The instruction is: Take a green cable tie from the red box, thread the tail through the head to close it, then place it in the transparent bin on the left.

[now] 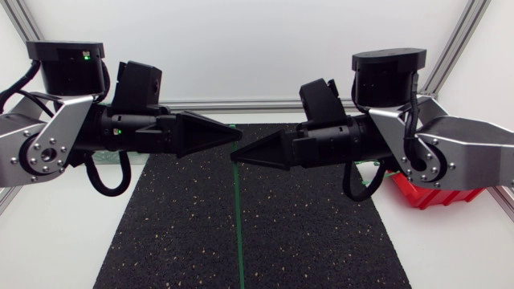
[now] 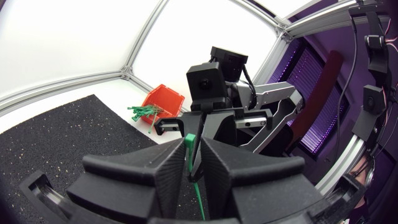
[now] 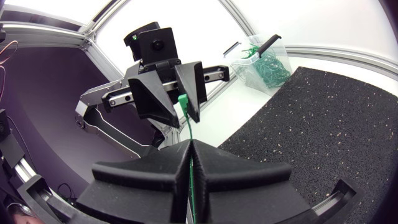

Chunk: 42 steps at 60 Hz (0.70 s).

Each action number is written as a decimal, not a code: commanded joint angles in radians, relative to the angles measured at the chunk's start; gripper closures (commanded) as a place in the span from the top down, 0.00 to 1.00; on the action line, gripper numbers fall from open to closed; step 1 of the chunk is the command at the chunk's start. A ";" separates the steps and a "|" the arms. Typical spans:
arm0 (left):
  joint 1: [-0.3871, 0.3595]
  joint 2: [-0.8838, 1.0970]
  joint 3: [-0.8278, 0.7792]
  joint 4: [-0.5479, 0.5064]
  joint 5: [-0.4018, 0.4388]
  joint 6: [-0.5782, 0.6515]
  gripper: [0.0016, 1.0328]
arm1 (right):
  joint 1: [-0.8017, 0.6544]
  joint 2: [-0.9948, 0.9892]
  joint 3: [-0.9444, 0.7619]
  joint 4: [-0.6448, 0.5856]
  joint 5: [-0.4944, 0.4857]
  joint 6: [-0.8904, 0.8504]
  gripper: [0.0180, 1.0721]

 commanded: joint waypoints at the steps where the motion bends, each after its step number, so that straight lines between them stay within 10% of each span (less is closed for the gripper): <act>1: 0.006 -0.022 -0.017 0.013 0.002 -0.028 0.34 | -0.012 -0.018 -0.028 -0.007 -0.002 0.027 0.05; 42: -0.019 -0.007 -0.035 0.023 -0.037 -0.017 0.24 | -0.038 -0.047 -0.032 0.010 -0.014 0.046 0.05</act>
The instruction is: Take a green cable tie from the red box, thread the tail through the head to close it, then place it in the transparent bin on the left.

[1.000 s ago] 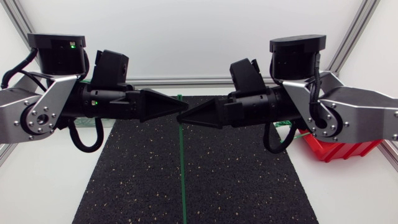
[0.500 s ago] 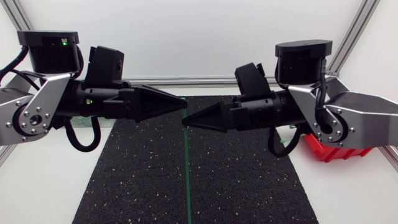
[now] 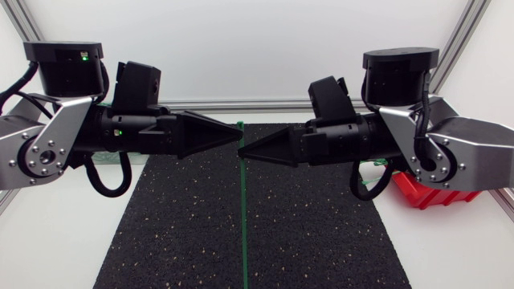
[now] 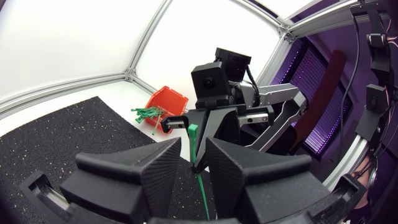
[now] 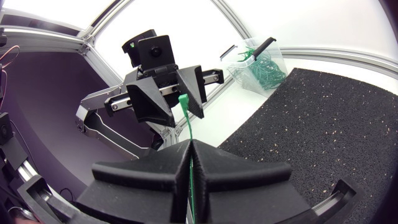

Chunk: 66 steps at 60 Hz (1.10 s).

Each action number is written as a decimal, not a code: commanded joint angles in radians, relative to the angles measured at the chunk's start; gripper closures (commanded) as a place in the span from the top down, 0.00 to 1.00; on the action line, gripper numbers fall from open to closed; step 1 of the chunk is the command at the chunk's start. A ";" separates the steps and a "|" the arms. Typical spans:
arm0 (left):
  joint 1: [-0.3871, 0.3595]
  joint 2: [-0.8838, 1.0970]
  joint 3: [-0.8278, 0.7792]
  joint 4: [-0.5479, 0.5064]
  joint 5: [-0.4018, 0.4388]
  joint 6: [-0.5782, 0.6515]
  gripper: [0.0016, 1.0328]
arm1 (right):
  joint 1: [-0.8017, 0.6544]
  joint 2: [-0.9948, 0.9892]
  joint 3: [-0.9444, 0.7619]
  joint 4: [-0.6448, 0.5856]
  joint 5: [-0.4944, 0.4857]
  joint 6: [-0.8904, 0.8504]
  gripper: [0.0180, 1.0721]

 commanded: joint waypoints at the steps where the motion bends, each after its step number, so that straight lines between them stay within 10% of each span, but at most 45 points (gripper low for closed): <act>1: -0.012 0.000 -0.026 0.015 -0.006 -0.017 0.23 | -0.010 -0.019 -0.020 0.011 -0.010 0.027 0.05; 66: -0.041 0.009 -0.022 0.012 -0.043 -0.015 0.04 | -0.008 -0.017 -0.028 0.015 -0.016 0.029 0.05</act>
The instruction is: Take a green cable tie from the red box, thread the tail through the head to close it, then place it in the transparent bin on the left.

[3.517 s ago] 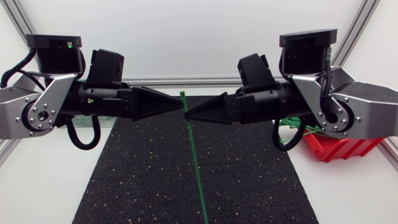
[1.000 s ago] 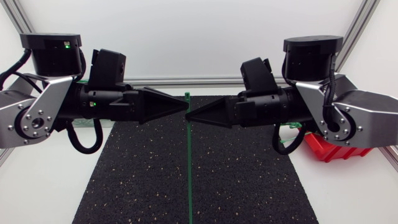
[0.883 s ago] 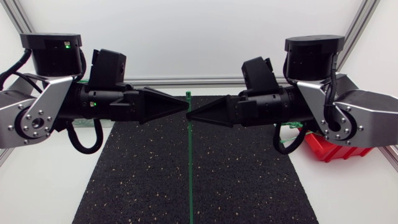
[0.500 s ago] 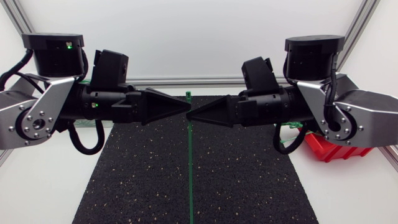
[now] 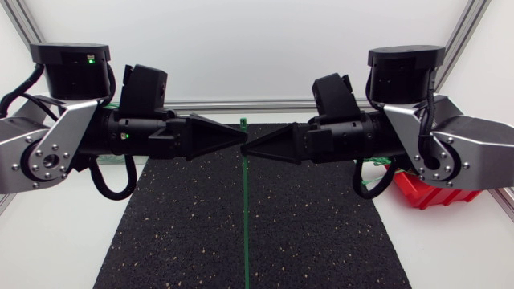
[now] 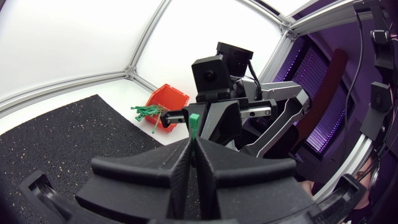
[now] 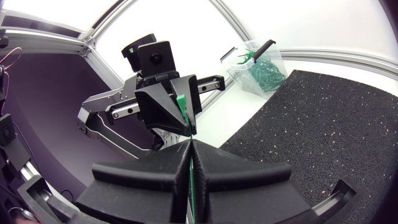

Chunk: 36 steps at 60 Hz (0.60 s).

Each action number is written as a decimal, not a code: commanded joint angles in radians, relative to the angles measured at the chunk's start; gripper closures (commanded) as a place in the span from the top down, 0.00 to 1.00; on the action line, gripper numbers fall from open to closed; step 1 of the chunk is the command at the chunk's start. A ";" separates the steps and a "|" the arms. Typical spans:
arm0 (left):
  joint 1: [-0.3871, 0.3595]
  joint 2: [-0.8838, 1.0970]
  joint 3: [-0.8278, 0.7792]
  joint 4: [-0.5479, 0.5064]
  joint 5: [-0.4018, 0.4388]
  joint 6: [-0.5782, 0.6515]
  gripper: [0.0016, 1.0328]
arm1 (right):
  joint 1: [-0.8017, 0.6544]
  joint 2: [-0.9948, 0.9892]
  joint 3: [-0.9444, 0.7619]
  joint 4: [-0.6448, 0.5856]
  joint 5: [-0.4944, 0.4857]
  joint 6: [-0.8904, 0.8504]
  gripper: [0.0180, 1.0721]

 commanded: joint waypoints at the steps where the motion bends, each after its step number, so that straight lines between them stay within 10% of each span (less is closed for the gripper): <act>1: -0.006 0.008 -0.018 0.012 -0.002 -0.015 0.04 | 0.005 -0.008 -0.028 0.014 -0.005 0.022 0.05; 21: 0.001 0.004 -0.006 -0.004 -0.013 -0.012 0.04 | 0.011 0.000 -0.037 0.038 0.006 0.007 0.07; 36: 0.047 0.008 0.033 -0.082 -0.007 -0.006 0.04 | -0.003 -0.023 -0.020 -0.060 0.012 -0.187 0.57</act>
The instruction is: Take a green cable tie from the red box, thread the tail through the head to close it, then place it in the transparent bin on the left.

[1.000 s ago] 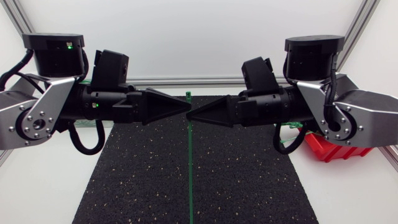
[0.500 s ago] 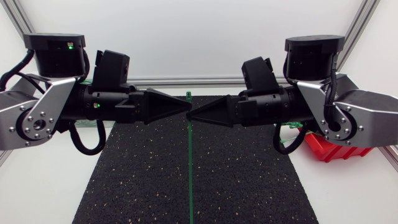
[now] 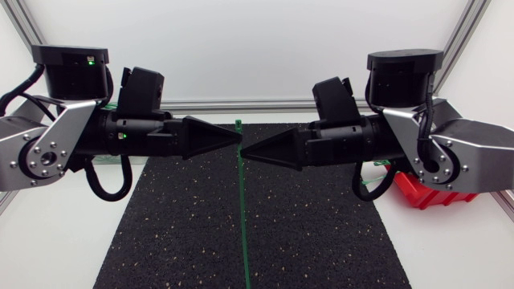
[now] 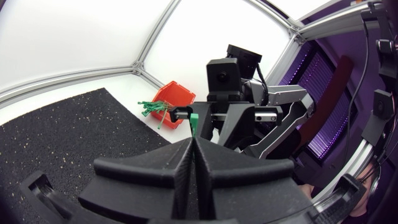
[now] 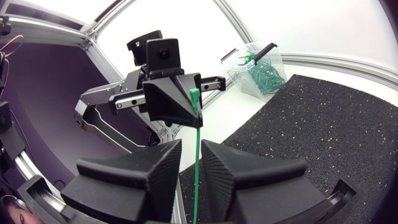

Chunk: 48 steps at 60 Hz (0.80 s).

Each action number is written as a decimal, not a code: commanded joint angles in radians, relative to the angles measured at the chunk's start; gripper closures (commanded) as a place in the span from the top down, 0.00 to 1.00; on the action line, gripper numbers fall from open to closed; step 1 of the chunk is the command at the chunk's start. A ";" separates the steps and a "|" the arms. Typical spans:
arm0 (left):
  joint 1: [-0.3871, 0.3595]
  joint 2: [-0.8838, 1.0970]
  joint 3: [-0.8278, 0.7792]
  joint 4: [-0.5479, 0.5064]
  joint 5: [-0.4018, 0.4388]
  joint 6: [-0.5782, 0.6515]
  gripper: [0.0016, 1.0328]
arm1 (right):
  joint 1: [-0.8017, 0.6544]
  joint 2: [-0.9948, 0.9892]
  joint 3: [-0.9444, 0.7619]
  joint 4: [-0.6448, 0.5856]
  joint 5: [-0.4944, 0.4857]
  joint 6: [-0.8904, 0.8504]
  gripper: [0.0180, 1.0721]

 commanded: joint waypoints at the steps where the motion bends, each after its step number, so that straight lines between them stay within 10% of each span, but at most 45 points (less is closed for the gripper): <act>1: 0.018 0.008 0.034 -0.029 0.003 -0.005 0.04 | -0.001 -0.023 -0.001 -0.077 0.011 -0.135 0.59; 5: 0.038 0.010 0.043 -0.045 0.012 0.001 0.04 | 0.022 -0.032 0.029 -0.212 0.039 -0.293 0.99; 25: 0.153 0.079 0.131 -0.092 0.155 0.024 0.04 | -0.001 -0.047 0.071 -0.420 0.079 -0.599 0.96; 34: 0.173 0.127 0.172 -0.095 0.192 0.027 0.04 | 0.019 -0.027 0.115 -0.578 0.392 -0.852 0.96; 48: 0.205 0.171 0.211 -0.109 0.228 0.029 0.04 | -0.011 0.003 0.129 -0.560 0.469 -0.952 0.97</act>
